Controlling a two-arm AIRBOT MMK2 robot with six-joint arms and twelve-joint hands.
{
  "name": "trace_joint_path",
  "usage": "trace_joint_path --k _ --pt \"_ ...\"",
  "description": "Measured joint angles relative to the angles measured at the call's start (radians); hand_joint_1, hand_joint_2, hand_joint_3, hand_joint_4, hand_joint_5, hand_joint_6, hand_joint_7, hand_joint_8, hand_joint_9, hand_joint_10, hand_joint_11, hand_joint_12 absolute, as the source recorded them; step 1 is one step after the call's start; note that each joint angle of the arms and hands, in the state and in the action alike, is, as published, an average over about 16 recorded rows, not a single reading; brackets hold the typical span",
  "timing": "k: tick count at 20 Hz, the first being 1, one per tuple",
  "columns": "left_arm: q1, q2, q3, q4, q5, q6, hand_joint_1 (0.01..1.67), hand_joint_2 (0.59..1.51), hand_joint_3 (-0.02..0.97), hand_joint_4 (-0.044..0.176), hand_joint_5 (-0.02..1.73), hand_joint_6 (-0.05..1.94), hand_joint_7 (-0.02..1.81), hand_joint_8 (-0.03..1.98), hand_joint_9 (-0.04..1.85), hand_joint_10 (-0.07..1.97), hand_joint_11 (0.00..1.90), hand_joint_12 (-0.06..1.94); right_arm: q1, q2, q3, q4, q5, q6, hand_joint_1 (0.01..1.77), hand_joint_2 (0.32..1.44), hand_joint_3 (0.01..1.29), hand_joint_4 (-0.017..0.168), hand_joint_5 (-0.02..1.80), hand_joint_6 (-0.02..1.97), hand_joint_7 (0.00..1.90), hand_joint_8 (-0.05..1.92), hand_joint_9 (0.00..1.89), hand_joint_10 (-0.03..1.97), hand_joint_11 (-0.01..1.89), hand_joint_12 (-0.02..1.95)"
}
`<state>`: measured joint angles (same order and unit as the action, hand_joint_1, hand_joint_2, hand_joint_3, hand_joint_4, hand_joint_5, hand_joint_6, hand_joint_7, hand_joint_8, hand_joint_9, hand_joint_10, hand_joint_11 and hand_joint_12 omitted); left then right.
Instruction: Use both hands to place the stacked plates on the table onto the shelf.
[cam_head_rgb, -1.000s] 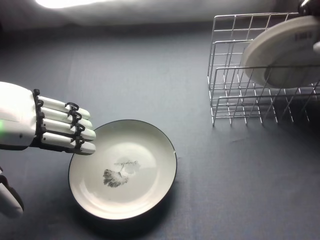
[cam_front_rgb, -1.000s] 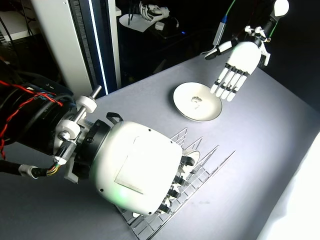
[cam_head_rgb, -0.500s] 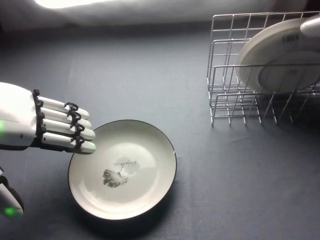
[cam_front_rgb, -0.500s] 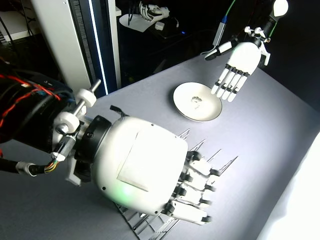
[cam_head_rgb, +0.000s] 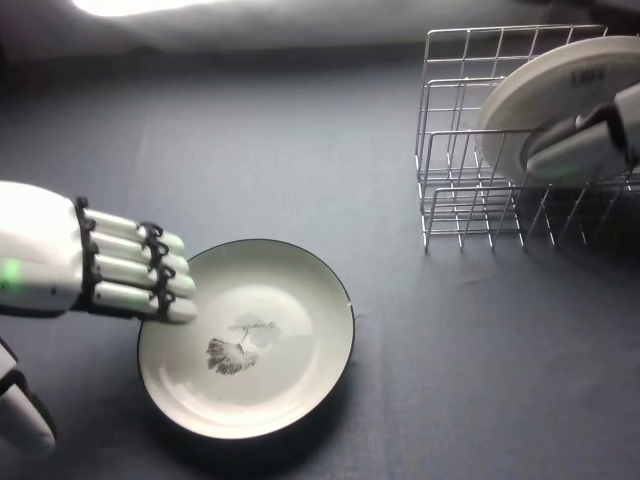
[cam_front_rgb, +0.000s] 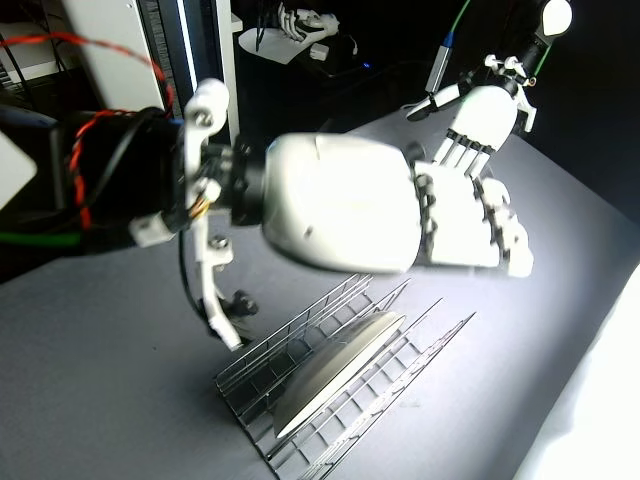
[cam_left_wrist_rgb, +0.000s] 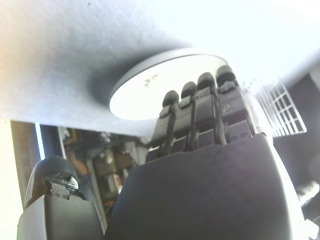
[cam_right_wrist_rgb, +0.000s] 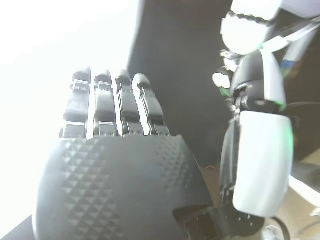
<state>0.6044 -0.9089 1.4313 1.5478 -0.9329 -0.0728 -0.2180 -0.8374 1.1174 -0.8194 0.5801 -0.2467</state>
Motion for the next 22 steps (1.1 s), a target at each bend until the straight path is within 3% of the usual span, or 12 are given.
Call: trace_joint_path --k 4,10,17,22 --pt "0.026 -0.008 -0.001 -0.016 0.010 0.017 0.02 0.920 0.010 0.002 0.02 0.02 0.02 0.00 0.02 0.01 0.02 0.00 -0.008 -0.015 -0.030 -0.125 0.055 0.001 0.86 0.92 0.01 0.003 0.02 0.02 0.02 0.02 0.02 0.02 0.02 0.11" --pt "0.070 -0.018 0.000 -0.036 0.029 0.032 0.02 0.921 0.010 0.001 0.02 0.02 0.02 0.00 0.01 0.00 0.02 -0.01 -0.040 -0.037 -0.073 -0.244 0.076 0.003 1.14 0.94 0.02 0.002 0.02 0.02 0.01 0.02 0.02 0.02 0.02 0.24" --pt "0.129 -0.022 0.000 -0.062 0.051 0.038 0.02 0.924 0.010 -0.004 0.01 -0.01 0.01 -0.01 -0.01 -0.01 0.01 -0.03 -0.095 -0.089 -0.096 -0.296 0.053 0.003 1.37 1.00 0.02 0.002 0.01 0.02 0.01 0.02 0.02 0.02 0.01 0.42" --pt "0.159 -0.023 -0.001 -0.073 0.064 0.039 0.02 0.926 0.011 -0.007 0.00 -0.02 0.00 -0.01 -0.01 -0.02 0.01 -0.03 -0.129 -0.154 -0.096 -0.305 0.014 0.000 1.46 1.04 0.02 0.001 0.01 0.02 0.01 0.02 0.02 0.02 0.01 0.42"
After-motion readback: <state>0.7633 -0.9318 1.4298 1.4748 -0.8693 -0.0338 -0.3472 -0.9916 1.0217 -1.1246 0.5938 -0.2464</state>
